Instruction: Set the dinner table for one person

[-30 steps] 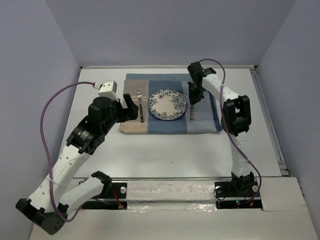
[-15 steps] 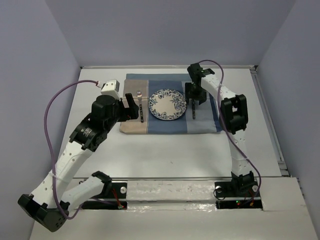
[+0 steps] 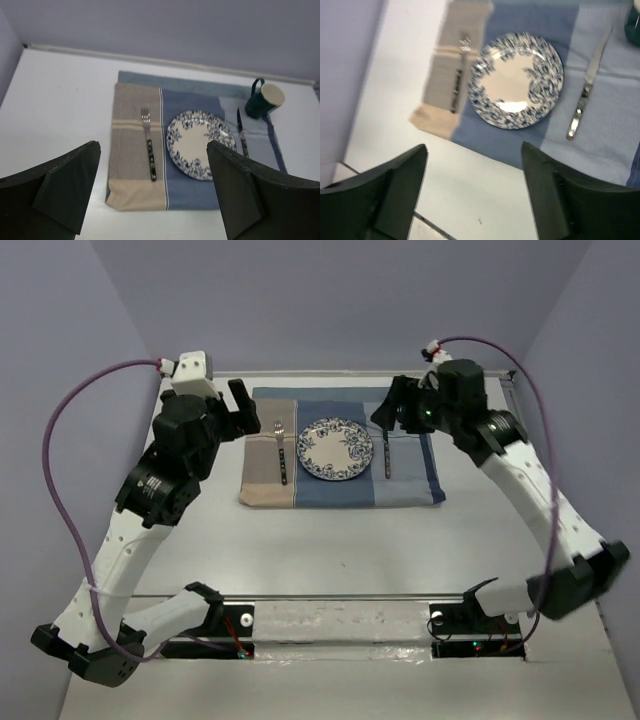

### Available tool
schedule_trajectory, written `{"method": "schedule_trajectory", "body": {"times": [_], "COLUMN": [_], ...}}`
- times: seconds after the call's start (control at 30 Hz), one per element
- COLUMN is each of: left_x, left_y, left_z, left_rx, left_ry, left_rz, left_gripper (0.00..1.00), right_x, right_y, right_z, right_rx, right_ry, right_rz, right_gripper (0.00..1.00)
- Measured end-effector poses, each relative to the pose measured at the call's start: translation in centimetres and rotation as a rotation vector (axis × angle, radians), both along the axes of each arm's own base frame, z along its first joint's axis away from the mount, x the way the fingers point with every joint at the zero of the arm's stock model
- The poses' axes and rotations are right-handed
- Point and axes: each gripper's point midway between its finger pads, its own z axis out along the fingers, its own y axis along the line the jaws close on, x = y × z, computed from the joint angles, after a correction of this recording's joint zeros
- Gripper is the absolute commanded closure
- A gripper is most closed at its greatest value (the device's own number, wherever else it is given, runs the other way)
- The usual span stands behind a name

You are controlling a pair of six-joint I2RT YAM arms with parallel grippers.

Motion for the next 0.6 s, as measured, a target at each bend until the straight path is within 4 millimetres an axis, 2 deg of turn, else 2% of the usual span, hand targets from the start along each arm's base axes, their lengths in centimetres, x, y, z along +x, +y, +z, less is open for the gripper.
{"method": "schedule_trajectory", "body": {"times": [0.03,0.07,0.1,0.13,0.17,0.2,0.27,0.37,0.5,0.6], "left_x": [0.1,0.2,0.4,0.4,0.5,0.5,0.4,0.1,0.0,0.2], "left_y": [0.2,0.3,0.7,0.8,1.0,1.3,1.8,2.9,3.9,3.9], "left_z": [1.3,2.8,4.9,6.0,7.4,9.1,11.1,12.6,13.1,12.3], "left_rx": [-0.007,-0.014,-0.020,-0.027,-0.036,-0.045,-0.055,-0.054,-0.025,-0.013], "left_ry": [-0.025,-0.058,-0.103,-0.127,-0.160,-0.199,-0.244,-0.288,-0.308,-0.300], "left_rz": [0.008,0.017,0.034,0.041,0.052,0.068,0.090,0.131,0.178,0.185], "left_gripper": [0.01,0.01,0.01,0.01,0.01,0.01,0.01,0.01,0.01,0.01], "right_x": [-2.1,-3.6,-4.7,-5.3,-6.3,-7.0,-8.0,-9.3,-10.5,-10.8], "right_y": [-0.2,-0.9,-1.5,-1.9,-2.9,-3.7,-5.1,-7.2,-9.6,-10.6], "right_z": [3.2,6.1,8.6,10.5,13.7,15.7,18.4,20.6,21.2,21.0], "right_rx": [0.062,0.104,0.134,0.161,0.190,0.206,0.215,0.214,0.197,0.189], "right_ry": [-0.098,-0.186,-0.266,-0.325,-0.431,-0.496,-0.592,-0.683,-0.740,-0.753], "right_rz": [0.017,0.016,0.012,0.007,-0.007,-0.027,-0.066,-0.139,-0.233,-0.272], "right_gripper": [0.40,0.01,0.00,0.00,0.00,0.00,0.00,0.00,0.00,0.00]}}
